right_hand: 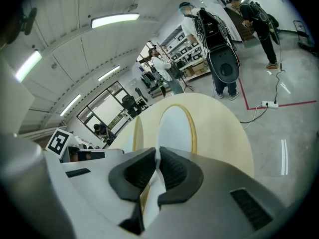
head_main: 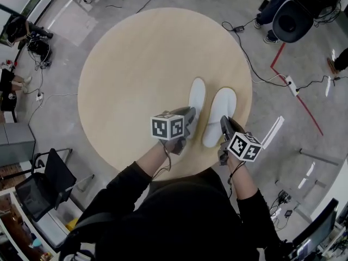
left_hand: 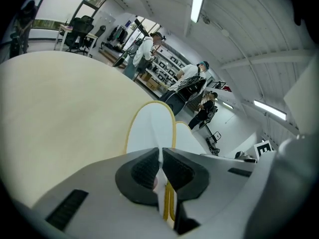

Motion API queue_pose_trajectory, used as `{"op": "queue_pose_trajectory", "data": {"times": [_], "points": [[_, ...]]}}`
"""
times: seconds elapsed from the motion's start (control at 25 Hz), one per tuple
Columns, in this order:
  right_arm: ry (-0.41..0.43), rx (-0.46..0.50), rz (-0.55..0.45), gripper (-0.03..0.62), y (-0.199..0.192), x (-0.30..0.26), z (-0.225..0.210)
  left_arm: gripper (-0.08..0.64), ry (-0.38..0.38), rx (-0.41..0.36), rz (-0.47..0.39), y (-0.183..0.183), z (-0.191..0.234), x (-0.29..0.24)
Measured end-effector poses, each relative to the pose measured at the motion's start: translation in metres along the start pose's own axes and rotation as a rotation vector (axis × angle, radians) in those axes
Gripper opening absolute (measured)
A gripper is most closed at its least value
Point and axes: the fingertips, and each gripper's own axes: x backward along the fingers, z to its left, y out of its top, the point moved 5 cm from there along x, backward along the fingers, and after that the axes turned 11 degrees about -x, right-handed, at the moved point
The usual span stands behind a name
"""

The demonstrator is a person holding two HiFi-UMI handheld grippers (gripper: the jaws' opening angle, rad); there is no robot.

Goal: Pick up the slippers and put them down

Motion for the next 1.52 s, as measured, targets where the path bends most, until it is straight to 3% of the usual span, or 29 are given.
{"op": "queue_pose_trajectory", "data": {"times": [0.32, 0.6, 0.84, 1.16, 1.52], "points": [[0.114, 0.064, -0.009, 0.032, -0.002, 0.025, 0.057, 0.037, 0.032, -0.023, -0.133, 0.008, -0.008, 0.066], [0.236, 0.149, -0.016, 0.034, -0.009, 0.049, 0.113, 0.037, 0.046, 0.05, -0.251, -0.001, -0.017, 0.13], [0.313, 0.213, -0.013, 0.032, -0.021, 0.055, 0.156, 0.037, 0.07, 0.044, -0.331, -0.008, -0.015, 0.179], [0.35, 0.249, -0.037, 0.032, -0.049, 0.054, 0.22, 0.037, 0.055, 0.039, -0.421, -0.002, 0.004, 0.245], [0.373, 0.276, -0.09, 0.032, -0.078, 0.046, 0.294, 0.037, 0.021, -0.017, -0.5, 0.009, 0.032, 0.32]]}}
